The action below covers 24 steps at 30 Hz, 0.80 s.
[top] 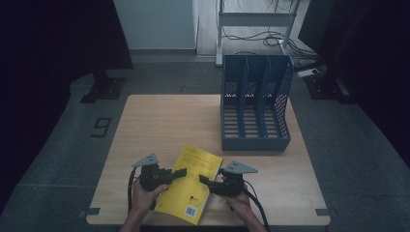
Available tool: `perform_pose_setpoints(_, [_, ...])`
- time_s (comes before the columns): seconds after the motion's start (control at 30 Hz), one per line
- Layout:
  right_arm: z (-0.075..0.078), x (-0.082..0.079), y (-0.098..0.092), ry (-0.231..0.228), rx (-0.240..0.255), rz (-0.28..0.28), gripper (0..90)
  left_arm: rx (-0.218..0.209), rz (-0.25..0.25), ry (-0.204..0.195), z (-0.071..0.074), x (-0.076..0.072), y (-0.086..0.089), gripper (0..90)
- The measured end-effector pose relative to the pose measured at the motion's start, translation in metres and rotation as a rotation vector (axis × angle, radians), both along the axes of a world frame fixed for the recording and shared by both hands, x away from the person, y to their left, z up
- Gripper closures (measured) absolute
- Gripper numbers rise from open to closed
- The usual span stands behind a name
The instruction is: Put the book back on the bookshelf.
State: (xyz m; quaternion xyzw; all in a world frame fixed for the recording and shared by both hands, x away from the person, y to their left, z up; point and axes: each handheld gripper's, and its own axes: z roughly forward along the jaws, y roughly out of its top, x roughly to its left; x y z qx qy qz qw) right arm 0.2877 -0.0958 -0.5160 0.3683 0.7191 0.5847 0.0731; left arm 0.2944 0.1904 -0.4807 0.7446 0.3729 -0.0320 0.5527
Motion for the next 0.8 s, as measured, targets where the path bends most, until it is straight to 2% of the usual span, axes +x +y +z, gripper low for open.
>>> perform_pose_setpoints(0.4, [0.0017, 0.0003, -0.0031, -0.018, 0.006, -0.014, 49.4, 0.031, 0.012, -0.019, -0.0014, -0.0005, -0.002, 83.7])
perform_pose_setpoints(0.8, [0.0091, -0.0029, -0.0044, -0.051, -0.012, -0.013, 54.9, 0.018, 0.026, -0.023, -0.0027, -0.0005, -0.0022, 82.5])
